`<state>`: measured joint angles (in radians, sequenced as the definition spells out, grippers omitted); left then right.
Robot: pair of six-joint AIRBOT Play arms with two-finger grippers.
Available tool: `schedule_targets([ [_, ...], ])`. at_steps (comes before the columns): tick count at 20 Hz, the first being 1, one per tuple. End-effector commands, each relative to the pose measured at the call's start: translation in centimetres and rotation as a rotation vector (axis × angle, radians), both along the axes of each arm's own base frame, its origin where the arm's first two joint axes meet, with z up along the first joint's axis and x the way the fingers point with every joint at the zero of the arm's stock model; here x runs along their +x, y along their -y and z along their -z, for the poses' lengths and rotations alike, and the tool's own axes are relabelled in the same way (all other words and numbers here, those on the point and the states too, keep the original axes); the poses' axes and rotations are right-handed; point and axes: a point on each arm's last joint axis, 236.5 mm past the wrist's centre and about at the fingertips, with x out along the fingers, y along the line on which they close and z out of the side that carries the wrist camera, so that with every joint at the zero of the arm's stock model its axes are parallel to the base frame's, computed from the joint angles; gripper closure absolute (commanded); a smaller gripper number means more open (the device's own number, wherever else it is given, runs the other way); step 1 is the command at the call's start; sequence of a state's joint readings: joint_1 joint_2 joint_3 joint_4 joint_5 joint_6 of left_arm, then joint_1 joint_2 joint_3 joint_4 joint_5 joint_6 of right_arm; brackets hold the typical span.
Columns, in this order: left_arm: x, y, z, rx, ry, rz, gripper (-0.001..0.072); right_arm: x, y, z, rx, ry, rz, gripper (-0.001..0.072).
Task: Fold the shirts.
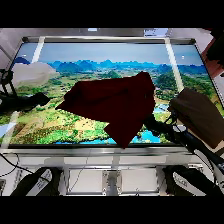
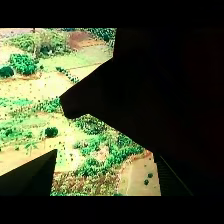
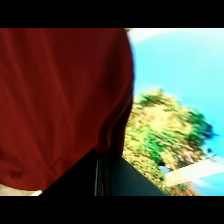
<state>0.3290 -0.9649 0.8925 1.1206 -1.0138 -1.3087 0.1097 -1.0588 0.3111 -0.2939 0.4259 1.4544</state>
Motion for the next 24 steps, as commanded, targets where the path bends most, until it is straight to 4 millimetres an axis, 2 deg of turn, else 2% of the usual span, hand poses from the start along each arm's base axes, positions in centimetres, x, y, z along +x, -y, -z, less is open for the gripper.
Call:
schedule_targets([
  [1,-1.3,0.0,3.0,0.007,-0.077,0.021,0.0007,-0.1,-0.7,-0.3,-0.003,0.016,-0.058,0.0687],
  [3,-1.9,0.4,6.1,0.033,-0.121,0.118,0.0008,-0.2,-0.9,-0.3,0.001,0.015,-0.064,0.0687],
  [4,-1.6,0.4,7.0,0.058,-0.11,0.172,0.0008,-0.4,-1.1,-0.4,0.007,0.012,-0.072,0.0687],
  [6,-0.4,0.5,8.2,0.136,-0.07,0.291,0.0008,-0.7,-1.5,-0.4,0.019,0.007,-0.092,0.0687],
  [10,1.9,2.6,10.1,0.295,-0.01,0.488,0.0009,-0.9,-1.9,-0.6,0.031,0.004,-0.107,0.0687],
  [13,2.7,3.2,11.8,0.421,-0.023,0.582,0.007,-0.9,-2.1,-0.8,0.052,0.0,-0.101,0.0687],
  [15,2.8,1.8,12.5,0.506,-0.056,0.578,0.007,-1.1,-2.3,-0.8,0.059,-0.003,-0.107,0.0687],
  [18,4.0,-0.6,12.0,0.609,-0.042,0.524,0.007,-1.1,-2.3,-0.8,0.06,-0.003,-0.108,0.0687],
  [21,5.2,-0.9,11.6,0.626,0.006,0.492,0.007,-1.1,-2.3,-0.9,0.063,-0.004,-0.105,0.0687],
  [24,5.3,-0.9,13.4,0.599,-0.034,0.482,0.007,-1.0,-2.4,-1.0,0.072,-0.004,-0.099,0.0687],
])
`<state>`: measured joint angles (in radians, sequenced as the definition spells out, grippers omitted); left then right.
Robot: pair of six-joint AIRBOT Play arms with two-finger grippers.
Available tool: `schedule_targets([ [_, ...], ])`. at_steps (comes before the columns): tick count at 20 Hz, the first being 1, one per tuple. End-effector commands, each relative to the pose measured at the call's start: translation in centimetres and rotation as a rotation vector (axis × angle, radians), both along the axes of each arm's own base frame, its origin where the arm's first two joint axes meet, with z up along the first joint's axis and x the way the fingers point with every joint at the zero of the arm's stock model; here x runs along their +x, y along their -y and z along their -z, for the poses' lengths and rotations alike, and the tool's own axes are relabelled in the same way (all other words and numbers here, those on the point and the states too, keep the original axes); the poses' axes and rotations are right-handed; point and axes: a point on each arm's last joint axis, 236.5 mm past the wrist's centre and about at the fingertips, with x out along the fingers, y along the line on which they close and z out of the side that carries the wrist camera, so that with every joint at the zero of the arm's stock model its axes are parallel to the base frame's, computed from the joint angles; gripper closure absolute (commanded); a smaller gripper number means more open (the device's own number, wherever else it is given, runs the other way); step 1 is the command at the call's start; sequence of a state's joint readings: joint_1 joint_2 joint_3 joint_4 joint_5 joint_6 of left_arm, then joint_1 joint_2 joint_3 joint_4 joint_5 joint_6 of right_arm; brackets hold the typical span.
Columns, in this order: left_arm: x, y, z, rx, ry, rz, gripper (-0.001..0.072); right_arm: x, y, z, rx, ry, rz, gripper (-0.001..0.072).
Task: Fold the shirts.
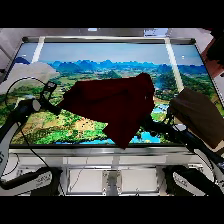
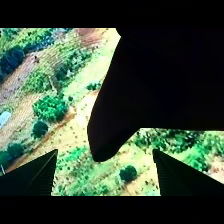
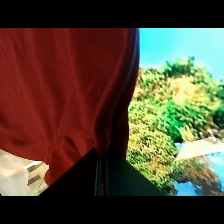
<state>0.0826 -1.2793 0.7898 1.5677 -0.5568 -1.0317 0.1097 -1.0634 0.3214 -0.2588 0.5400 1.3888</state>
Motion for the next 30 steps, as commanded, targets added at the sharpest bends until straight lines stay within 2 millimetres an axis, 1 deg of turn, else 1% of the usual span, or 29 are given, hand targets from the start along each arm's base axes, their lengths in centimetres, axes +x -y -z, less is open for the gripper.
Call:
schedule_targets([
  [1,0.4,-0.4,1.7,0.007,-0.019,-0.019,0.007,0.0,-0.2,-0.1,0.011,-0.002,0.003,0.0687],
  [2,0.3,-0.3,2.2,0.004,-0.03,-0.02,0.007,0.0,-0.2,-0.2,0.013,-0.003,0.004,0.0687],
  [3,0.5,-0.3,2.4,0.004,-0.026,-0.02,0.0076,0.0,-0.2,-0.2,0.013,-0.003,0.005,0.0687],
  [4,0.8,-0.3,2.2,0.005,-0.012,-0.019,0.0178,0.0,-0.2,-0.2,0.012,-0.001,0.003,0.0687],
  [6,1.8,-0.4,1.6,0.008,0.039,-0.018,0.0354,0.0,-0.2,-0.2,0.008,0.003,-0.002,0.0687],
  [7,2.5,-0.4,1.2,0.009,0.072,-0.018,0.0475,0.0,-0.2,-0.2,-0.001,0.014,-0.015,0.0687],
  [8,3.0,-0.4,0.8,0.01,0.102,-0.018,0.0507,0.0,-0.3,-0.2,-0.005,0.021,-0.029,0.0687],
  [9,3.4,-0.4,0.5,0.008,0.118,-0.02,0.051,-0.1,-0.3,-0.2,-0.008,0.026,-0.04,0.0687],
  [10,3.6,-0.4,0.2,0.006,0.125,-0.021,0.062,-0.2,-0.4,-0.2,-0.005,0.025,-0.044,0.0688],
  [11,3.8,-0.4,0.0,0.007,0.127,-0.021,0.0695,-0.2,-0.4,-0.2,-0.005,0.025,-0.045,0.0688],
  [14,4.4,-0.5,-1.4,0.006,0.117,-0.023,0.0696,-0.2,-0.4,-0.2,-0.005,0.026,-0.044,0.0689],
  [17,5.5,-0.6,-3.7,0.005,0.116,-0.028,0.0696,-0.1,-0.4,-0.3,-0.006,0.029,-0.046,0.0689],
  [18,5.7,-0.7,-4.6,-0.004,0.109,-0.043,0.0696,0.0,-0.5,-0.8,-0.013,0.056,-0.062,0.069],
  [19,5.9,-0.7,-5.7,-0.018,0.103,-0.066,0.0696,0.5,-0.7,-2.0,-0.038,0.121,-0.109,0.069],
  [20,6.2,-0.8,-7.2,-0.028,0.098,-0.085,0.0696,1.4,-0.8,-3.9,-0.059,0.201,-0.137,0.0691],
  [21,6.2,-0.9,-8.9,-0.025,0.096,-0.086,0.0696,2.6,-0.7,-6.4,-0.076,0.287,-0.147,0.0691],
  [22,6.1,-0.9,-11.2,-0.024,0.102,-0.087,0.0696,3.8,-0.4,-9.6,-0.096,0.38,-0.154,0.0691],
  [23,5.6,-1.1,-13.8,-0.014,0.111,-0.088,0.0696,4.8,0.2,-13.0,-0.126,0.473,-0.162,0.0692],
  [24,4.7,-1.4,-16.4,0.003,0.12,-0.091,0.0696,5.5,1.1,-16.8,-0.171,0.576,-0.167,0.0692],
  [25,3.4,-1.8,-19.2,0.024,0.131,-0.097,0.0696,5.8,2.1,-20.7,-0.209,0.668,-0.164,0.0691],
  [27,-0.2,-2.3,-25.0,0.056,0.172,-0.114,0.0696,4.9,4.5,-29.2,-0.299,0.861,-0.14,0.0691],
  [28,-2.3,-2.3,-27.9,0.062,0.212,-0.123,0.0696,3.7,5.6,-33.5,-0.349,0.956,-0.12,0.0692],
  [29,-4.4,-2.1,-31.1,0.058,0.274,-0.13,0.0696,2.3,6.5,-37.2,-0.399,1.039,-0.096,0.0692],
  [30,-6.4,-1.8,-34.2,0.043,0.354,-0.137,0.0696,0.5,7.1,-41.0,-0.448,1.122,-0.074,0.0692],
])
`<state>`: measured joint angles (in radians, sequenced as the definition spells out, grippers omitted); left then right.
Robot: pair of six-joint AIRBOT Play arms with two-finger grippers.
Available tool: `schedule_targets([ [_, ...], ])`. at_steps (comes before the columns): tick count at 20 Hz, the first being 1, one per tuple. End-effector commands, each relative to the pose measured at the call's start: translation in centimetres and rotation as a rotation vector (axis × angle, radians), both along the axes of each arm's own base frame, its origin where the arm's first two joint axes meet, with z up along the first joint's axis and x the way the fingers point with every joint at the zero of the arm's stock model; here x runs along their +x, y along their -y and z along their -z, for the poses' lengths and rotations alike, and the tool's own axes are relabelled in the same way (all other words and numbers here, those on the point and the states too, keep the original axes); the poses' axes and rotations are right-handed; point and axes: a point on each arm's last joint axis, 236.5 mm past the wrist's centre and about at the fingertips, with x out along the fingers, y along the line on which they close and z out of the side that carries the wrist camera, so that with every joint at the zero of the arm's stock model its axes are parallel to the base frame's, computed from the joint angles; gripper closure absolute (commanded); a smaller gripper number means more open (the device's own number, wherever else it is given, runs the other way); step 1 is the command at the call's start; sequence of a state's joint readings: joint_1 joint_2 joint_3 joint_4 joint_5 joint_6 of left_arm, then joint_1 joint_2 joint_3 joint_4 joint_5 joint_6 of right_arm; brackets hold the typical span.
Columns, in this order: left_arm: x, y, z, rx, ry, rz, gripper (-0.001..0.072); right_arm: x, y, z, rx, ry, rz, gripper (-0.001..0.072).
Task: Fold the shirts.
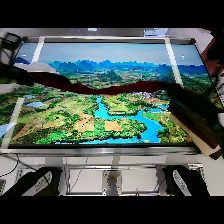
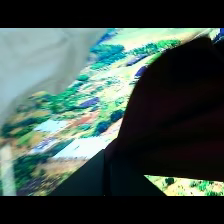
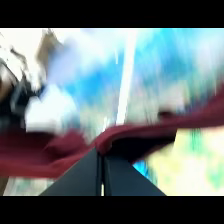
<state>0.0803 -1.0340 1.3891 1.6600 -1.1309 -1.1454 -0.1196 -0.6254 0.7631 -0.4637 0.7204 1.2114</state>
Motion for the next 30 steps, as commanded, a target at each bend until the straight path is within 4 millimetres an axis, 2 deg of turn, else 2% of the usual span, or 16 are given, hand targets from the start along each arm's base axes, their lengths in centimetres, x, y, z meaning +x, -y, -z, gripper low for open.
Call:
schedule_targets([
  [1,-8.2,0.8,-10.2,-0.028,0.19,-0.026,0.0696,-6.2,2.2,-13.0,-0.164,0.318,0.078,0.0693],
  [5,-16.2,5.0,-23.7,-0.146,0.641,0.077,0.0696,-13.1,1.7,-23.5,-0.333,0.579,0.166,0.0693],
  [6,-17.6,5.7,-26.1,-0.163,0.714,0.105,0.0696,-14.2,1.8,-25.5,-0.372,0.632,0.197,0.0693],
  [7,-18.5,6.0,-27.7,-0.164,0.756,0.115,0.0697,-15.1,1.8,-27.1,-0.397,0.674,0.222,0.0694],
  [9,-18.2,6.1,-28.3,-0.197,0.761,0.106,0.0697,-15.6,2.3,-29.0,-0.427,0.715,0.257,0.0694],
  [11,-15.2,6.2,-25.5,-0.232,0.638,0.097,0.0697,-13.1,3.3,-28.4,-0.427,0.667,0.254,0.0694],
  [12,-13.1,6.4,-23.4,-0.254,0.552,0.096,0.0697,-11.1,3.8,-27.1,-0.422,0.608,0.231,0.0694],
  [14,-7.9,7.3,-18.0,-0.322,0.346,0.101,0.0697,-5.7,4.9,-22.6,-0.404,0.436,0.154,0.0694],
  [16,-2.6,7.6,-11.3,-0.366,0.13,0.089,0.0696,-0.2,6.0,-16.5,-0.374,0.235,0.058,0.0694],
  [18,1.7,7.3,-3.6,-0.385,-0.085,0.051,0.0697,4.8,6.8,-9.4,-0.355,0.046,-0.036,0.0694],
  [21,6.2,7.2,7.6,-0.409,-0.344,0.01,0.0696,10.7,7.5,1.6,-0.261,-0.198,-0.097,0.0694],
  [23,8.3,7.8,13.6,-0.415,-0.44,-0.003,0.0697,13.9,7.4,8.0,-0.228,-0.302,-0.112,0.0694],
  [25,10.2,8.5,17.5,-0.423,-0.465,-0.02,0.0697,16.8,7.2,11.7,-0.239,-0.317,-0.088,0.0694],
  [26,11.3,8.9,18.9,-0.426,-0.453,-0.032,0.0696,18.1,7.1,12.6,-0.249,-0.303,-0.064,0.0694],
  [28,12.7,9.0,19.7,-0.405,-0.415,-0.043,0.0696,20.0,7.0,13.5,-0.275,-0.266,-0.013,0.0693],
  [30,12.9,8.5,19.5,-0.356,-0.403,-0.052,0.0696,20.3,7.2,13.7,-0.307,-0.255,-0.006,0.0693],
])
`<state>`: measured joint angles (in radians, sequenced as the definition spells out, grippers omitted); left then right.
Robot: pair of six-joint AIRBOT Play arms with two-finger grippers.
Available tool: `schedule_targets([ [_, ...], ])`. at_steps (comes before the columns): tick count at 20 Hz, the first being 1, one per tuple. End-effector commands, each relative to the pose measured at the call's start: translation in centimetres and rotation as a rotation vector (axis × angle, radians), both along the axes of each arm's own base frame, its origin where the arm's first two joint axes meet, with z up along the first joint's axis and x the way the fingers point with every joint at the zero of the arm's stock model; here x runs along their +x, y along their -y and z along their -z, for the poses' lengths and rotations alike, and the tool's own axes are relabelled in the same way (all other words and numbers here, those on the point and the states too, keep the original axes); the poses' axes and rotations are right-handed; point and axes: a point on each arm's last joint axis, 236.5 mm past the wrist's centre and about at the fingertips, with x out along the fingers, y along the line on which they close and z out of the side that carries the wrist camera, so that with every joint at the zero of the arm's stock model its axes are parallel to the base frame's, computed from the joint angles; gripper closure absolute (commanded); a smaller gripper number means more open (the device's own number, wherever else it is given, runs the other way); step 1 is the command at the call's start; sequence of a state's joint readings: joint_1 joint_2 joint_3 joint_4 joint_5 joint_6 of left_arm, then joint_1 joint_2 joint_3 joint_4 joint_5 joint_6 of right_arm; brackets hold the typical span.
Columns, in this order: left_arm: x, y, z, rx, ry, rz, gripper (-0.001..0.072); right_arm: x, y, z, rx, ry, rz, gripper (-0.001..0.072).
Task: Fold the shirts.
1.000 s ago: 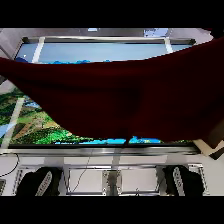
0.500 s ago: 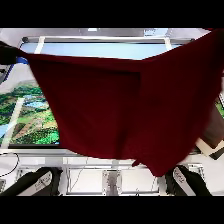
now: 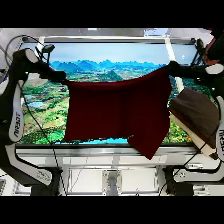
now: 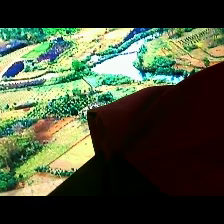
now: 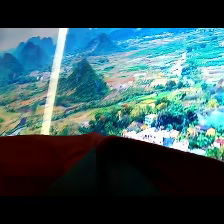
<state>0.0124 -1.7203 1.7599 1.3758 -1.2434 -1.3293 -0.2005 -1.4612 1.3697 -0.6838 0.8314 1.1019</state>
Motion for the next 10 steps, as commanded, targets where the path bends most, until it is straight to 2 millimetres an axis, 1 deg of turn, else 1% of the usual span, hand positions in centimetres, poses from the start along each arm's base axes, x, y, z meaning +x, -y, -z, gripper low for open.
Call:
schedule_targets([
  [1,0.8,-0.6,2.0,0.062,-0.018,-0.021,0.0696,1.4,0.4,2.7,-0.064,-0.002,0.015,0.0693],
  [2,-0.2,-0.7,2.3,0.063,-0.061,-0.016,0.0696,0.6,0.4,3.5,-0.084,-0.037,-0.015,0.0693],
  [4,-2.8,-0.8,3.1,0.075,-0.174,0.0,0.0696,-1.8,0.0,5.5,-0.115,-0.147,-0.092,0.0693],
  [6,-4.8,-0.8,3.4,0.075,-0.258,0.012,0.0696,-4.6,0.8,8.1,-0.187,-0.287,-0.135,0.0693],
  [8,-5.6,-0.2,3.8,0.049,-0.292,0.019,0.0696,-7.2,1.8,10.5,-0.251,-0.407,-0.159,0.0693],
  [10,-6.2,1.1,4.5,-0.003,-0.316,0.027,0.0696,-8.8,2.2,12.5,-0.272,-0.466,-0.172,0.0693],
])
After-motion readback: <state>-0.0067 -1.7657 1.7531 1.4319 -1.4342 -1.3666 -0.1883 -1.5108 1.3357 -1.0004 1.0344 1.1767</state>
